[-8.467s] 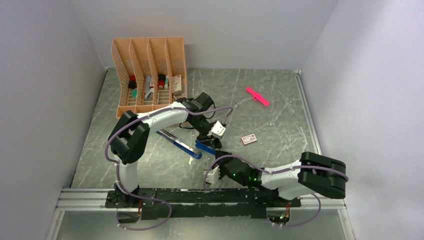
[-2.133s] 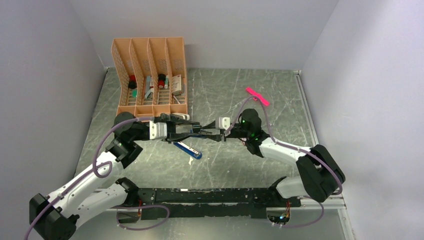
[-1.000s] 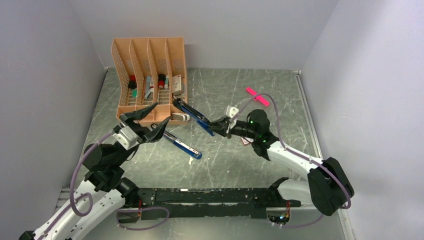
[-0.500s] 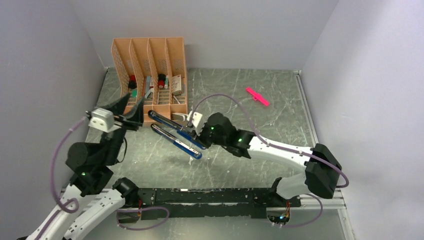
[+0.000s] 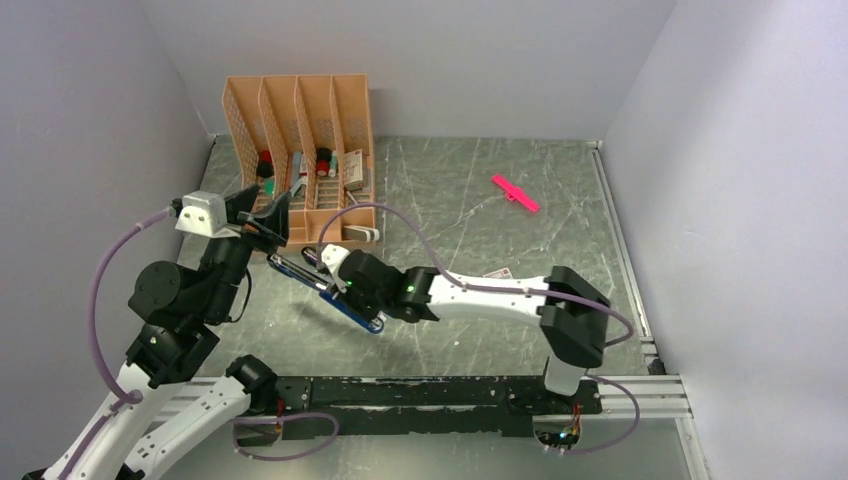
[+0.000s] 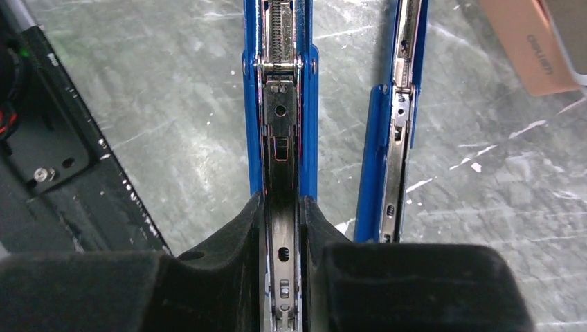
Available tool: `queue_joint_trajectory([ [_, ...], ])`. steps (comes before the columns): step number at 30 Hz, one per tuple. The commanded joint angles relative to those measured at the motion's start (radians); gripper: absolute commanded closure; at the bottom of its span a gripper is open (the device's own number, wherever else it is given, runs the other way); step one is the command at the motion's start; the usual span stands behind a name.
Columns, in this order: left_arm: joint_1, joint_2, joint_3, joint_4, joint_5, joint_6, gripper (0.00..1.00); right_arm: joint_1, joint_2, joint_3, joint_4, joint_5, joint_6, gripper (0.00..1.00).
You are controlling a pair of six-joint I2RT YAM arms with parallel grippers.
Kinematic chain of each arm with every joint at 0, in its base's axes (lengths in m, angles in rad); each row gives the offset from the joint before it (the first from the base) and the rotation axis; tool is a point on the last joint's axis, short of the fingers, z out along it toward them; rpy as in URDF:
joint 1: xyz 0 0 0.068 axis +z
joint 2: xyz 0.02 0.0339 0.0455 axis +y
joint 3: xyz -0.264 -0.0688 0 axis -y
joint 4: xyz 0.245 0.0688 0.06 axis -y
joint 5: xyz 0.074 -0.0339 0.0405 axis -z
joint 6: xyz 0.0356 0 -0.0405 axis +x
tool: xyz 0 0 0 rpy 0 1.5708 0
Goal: Load the staples into the stapler
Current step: Place the stapler at the center of the board.
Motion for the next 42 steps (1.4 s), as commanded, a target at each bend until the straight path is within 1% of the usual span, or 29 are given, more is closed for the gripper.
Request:
queue_joint_trajectory([
  [1,0.005,-0.02,-0.011,-0.019,0.002,-0.01,0.39,-0.004,0.083,0.105,-0.045,0.039,0.077,1.0],
  [12,0.005,-0.031,-0.019,-0.043,0.003,-0.009,0.39,-0.01,0.295,0.271,-0.166,0.037,0.054,1.0],
  [18,0.004,-0.032,-0.024,-0.045,0.028,-0.01,0.39,-0.021,0.403,0.374,-0.229,0.048,0.017,0.99],
  [22,0.005,-0.022,-0.02,-0.056,0.026,-0.01,0.38,-0.022,0.444,0.413,-0.237,0.053,-0.014,0.9],
  [26,0.005,-0.016,-0.02,-0.062,0.026,-0.01,0.38,-0.023,0.45,0.413,-0.226,0.077,-0.044,0.8],
  [29,0.004,-0.014,-0.024,-0.061,0.022,-0.011,0.37,-0.029,0.451,0.413,-0.23,0.087,-0.057,0.78],
  [34,0.005,-0.004,-0.02,-0.064,0.027,-0.013,0.37,-0.054,0.456,0.407,-0.247,0.106,-0.061,0.78],
  [38,0.005,0.003,-0.016,-0.063,0.028,-0.016,0.37,-0.072,0.439,0.386,-0.236,0.1,-0.069,0.74],
  [42,0.004,0.008,-0.019,-0.059,0.034,-0.017,0.37,-0.076,0.42,0.371,-0.23,0.085,-0.097,0.6],
])
